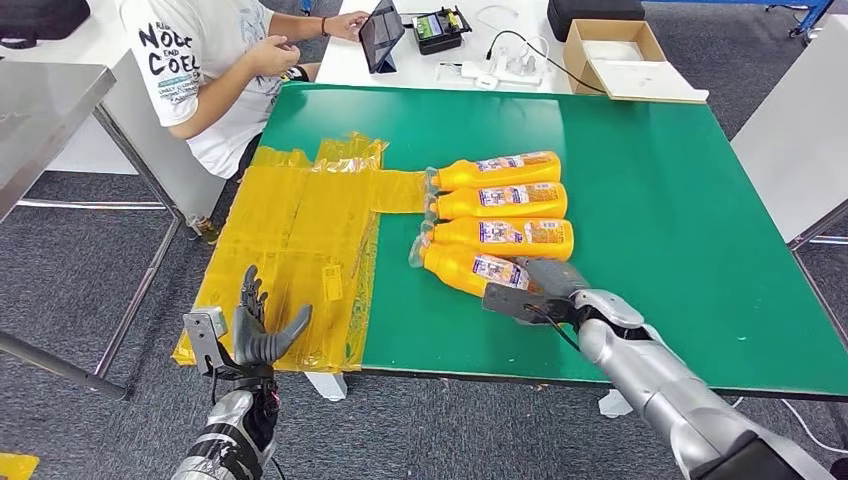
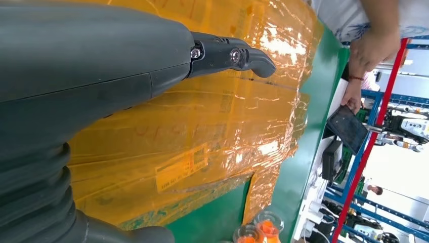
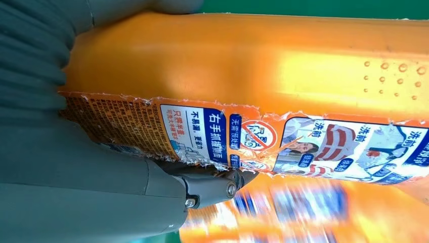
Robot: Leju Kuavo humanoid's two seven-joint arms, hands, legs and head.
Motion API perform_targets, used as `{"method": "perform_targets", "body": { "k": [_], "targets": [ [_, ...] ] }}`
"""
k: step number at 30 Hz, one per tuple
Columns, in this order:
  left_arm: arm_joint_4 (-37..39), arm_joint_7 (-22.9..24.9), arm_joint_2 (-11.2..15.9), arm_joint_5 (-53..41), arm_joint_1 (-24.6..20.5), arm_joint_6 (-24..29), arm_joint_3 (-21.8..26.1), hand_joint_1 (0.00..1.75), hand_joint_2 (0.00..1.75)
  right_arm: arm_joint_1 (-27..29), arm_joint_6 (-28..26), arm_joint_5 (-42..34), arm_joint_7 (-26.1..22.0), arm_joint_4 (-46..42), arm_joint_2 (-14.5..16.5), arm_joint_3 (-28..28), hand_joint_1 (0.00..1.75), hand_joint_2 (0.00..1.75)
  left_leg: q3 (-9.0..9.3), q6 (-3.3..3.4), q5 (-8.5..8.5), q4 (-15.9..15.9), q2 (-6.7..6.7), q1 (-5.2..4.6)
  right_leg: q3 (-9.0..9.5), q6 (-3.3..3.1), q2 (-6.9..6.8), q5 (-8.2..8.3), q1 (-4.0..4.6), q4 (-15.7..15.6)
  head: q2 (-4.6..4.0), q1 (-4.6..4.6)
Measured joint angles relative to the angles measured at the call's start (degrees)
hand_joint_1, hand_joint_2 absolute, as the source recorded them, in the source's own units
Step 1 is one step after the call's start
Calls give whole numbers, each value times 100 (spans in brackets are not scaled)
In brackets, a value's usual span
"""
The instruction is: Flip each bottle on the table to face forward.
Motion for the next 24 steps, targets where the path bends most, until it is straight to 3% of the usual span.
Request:
{"method": "perform_targets", "body": {
  "k": [3, 9, 13, 17, 24],
  "targets": [
    [-137, 71, -15, 134, 79, -64, 0, 0, 175, 570, -647, -266, -408, -711, 221, -636, 175, 175, -5, -4, -7, 0, 2, 1, -9, -1, 2, -1, 2, 1, 0, -4],
    [-313, 113, -39, 247, 175, -80, -16, 0, 175, 1303, -721, -246, -496, -1780, 513, -1478, 175, 175, -24, -6, -7, -2, -5, 0, -25, 12, -3, -13, -2, 1, 0, -2],
    [-386, 153, -40, 369, 206, -144, -66, 0, 175, 1673, -1265, -396, -1173, -2318, 719, -1938, 175, 175, -26, -5, -7, -1, -3, -2, -26, 13, -2, -11, -5, 0, 0, -1],
    [-575, 285, -43, 620, 247, -377, -231, 0, 175, 2082, -2048, -609, -1767, -3109, 1063, -2379, 175, 175, -26, -5, -8, -1, -3, -1, -30, 13, -2, -13, -3, 0, 0, -4],
    [-1228, 659, -39, 1522, 452, -1047, -651, 0, 175, 2598, -2340, -968, -2200, -3893, 1395, -2946, 175, 175, -28, -6, -12, -2, -1, -1, -33, 11, 0, -15, -3, 0, 0, -3]
  ]
}}
